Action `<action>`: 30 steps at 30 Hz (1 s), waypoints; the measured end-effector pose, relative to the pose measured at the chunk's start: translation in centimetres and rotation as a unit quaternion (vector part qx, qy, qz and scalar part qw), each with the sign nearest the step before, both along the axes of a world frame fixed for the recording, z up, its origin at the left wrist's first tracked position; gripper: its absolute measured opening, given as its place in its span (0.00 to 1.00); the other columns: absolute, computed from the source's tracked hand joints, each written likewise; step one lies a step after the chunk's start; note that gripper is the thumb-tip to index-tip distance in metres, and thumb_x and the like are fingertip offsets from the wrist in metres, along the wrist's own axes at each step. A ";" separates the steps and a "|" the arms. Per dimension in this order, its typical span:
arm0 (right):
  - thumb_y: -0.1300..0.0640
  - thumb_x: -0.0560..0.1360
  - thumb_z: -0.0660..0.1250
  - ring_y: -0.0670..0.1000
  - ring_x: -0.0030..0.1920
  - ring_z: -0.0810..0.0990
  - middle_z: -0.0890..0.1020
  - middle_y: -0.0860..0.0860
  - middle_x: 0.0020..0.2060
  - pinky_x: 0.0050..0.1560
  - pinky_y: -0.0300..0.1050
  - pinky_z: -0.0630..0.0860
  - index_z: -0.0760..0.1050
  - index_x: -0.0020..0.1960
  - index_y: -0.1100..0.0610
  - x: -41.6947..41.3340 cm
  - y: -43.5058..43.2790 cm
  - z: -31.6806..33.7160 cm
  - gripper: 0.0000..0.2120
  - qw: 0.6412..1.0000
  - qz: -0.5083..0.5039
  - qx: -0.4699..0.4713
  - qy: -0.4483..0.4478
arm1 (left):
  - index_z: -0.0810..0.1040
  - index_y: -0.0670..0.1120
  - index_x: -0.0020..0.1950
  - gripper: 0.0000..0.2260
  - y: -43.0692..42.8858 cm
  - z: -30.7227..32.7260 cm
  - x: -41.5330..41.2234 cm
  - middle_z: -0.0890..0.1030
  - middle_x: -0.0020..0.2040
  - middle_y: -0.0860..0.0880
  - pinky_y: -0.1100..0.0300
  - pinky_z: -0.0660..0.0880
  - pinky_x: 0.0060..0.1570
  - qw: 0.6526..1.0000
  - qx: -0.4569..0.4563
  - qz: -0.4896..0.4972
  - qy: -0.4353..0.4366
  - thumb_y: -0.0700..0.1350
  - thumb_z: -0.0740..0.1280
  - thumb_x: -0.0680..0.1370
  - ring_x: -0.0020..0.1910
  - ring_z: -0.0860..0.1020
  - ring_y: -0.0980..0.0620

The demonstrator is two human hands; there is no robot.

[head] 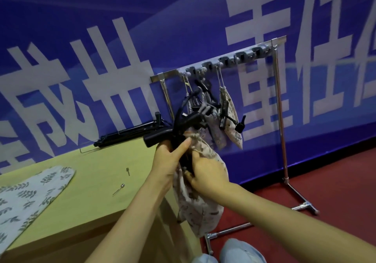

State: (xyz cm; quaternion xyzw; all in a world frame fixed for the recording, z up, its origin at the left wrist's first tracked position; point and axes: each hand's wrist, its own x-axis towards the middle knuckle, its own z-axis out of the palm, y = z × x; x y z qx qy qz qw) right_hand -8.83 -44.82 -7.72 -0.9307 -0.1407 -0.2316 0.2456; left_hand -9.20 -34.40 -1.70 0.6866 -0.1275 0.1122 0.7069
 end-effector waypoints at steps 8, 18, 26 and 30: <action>0.49 0.77 0.62 0.48 0.45 0.75 0.76 0.46 0.43 0.45 0.50 0.75 0.74 0.50 0.54 0.6 -1.6 0.6 0.09 0.950 0.014 0.274 -0.149 | 0.78 0.40 0.51 0.06 0.6 0.0 0.5 0.85 0.44 0.46 0.60 0.80 0.47 0.991 -0.129 -0.032 0.014 0.37 0.63 0.77 0.46 0.83 0.50; 0.59 0.74 0.67 0.51 0.43 0.78 0.80 0.49 0.42 0.42 0.50 0.75 0.75 0.48 0.52 2.6 -3.8 0.7 0.04 0.948 0.032 0.302 0.098 | 0.78 0.41 0.50 0.05 1.0 0.4 0.9 0.82 0.45 0.45 0.57 0.78 0.52 0.982 -0.187 0.006 0.019 0.38 0.64 0.77 0.46 0.80 0.51; 0.56 0.73 0.71 0.41 0.45 0.79 0.82 0.45 0.43 0.47 0.36 0.75 0.77 0.49 0.50 1.7 -2.5 2.2 0.05 0.918 0.178 0.355 -0.003 | 0.79 0.40 0.50 0.05 0.6 -0.3 1.1 0.82 0.46 0.44 0.51 0.75 0.58 0.980 -0.191 0.052 0.022 0.37 0.68 0.74 0.48 0.81 0.47; 0.60 0.75 0.69 0.44 0.47 0.80 0.82 0.45 0.43 0.50 0.44 0.78 0.80 0.47 0.53 2.0 -2.5 2.4 0.04 0.909 0.174 0.379 -0.027 | 0.79 0.41 0.50 0.05 0.6 -0.4 1.3 0.82 0.46 0.44 0.50 0.74 0.60 0.976 -0.207 0.063 0.030 0.37 0.68 0.74 0.50 0.80 0.46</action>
